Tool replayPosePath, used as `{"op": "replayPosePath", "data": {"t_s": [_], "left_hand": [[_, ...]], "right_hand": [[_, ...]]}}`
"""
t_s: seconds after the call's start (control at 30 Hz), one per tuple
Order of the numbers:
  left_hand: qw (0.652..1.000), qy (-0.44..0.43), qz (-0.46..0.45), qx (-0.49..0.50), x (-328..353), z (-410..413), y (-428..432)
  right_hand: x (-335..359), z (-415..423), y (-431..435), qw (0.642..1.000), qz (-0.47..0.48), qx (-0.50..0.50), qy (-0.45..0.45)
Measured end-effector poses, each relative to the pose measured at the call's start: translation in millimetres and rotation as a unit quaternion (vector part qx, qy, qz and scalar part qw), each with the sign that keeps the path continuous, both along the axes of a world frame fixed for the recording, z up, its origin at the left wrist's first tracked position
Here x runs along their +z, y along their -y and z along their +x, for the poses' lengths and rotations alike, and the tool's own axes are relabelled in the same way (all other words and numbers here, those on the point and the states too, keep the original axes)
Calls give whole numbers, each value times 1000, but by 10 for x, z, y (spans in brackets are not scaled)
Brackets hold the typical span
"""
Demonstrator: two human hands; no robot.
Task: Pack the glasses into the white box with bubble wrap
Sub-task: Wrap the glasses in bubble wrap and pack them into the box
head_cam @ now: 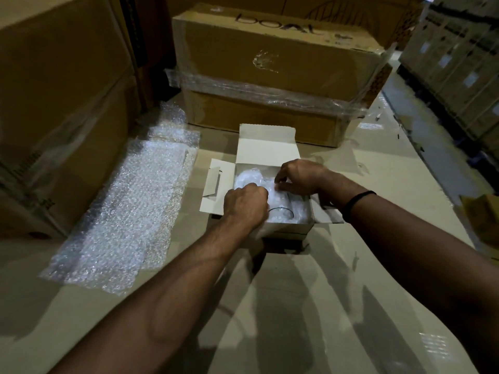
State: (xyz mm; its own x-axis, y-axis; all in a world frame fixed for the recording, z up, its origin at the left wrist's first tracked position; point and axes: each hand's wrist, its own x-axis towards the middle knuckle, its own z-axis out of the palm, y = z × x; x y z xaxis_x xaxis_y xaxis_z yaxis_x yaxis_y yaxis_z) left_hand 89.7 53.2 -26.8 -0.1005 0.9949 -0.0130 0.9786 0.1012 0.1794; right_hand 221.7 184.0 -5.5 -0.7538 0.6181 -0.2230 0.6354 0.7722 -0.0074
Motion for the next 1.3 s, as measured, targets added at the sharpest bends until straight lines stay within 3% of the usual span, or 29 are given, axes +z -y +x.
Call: {"op": "replayPosePath", "data": {"t_s": [0.17, 0.37, 0.5, 0.6, 0.77, 1.03, 1.17, 1.3], "left_hand": [[999, 29, 15, -7, -29, 36, 18], [999, 31, -3, 37, -11, 111, -32], [998, 53, -11, 12, -41, 62, -12], [994, 101, -40, -25, -77, -36, 27], [986, 153, 37, -56, -62, -162, 142], [973, 58, -171, -143, 120, -231, 16], [972, 0, -195, -135, 69, -194, 9], [979, 37, -154, -132, 36, -182, 26]], "right_hand": [[-77, -83, 20, 997, 73, -12, 15], [-73, -251, 59, 994, 105, -21, 1], [-88, -250, 82, 993, 113, -21, -15], [-130, -219, 99, 996, 86, 3, -38], [-89, -81, 37, 999, -22, -8, -38], [-15, 39, 30, 997, -74, -7, -12], [-39, 0, 100, 996, -35, 48, 63], [-42, -39, 127, 994, -28, 46, 94]]}}
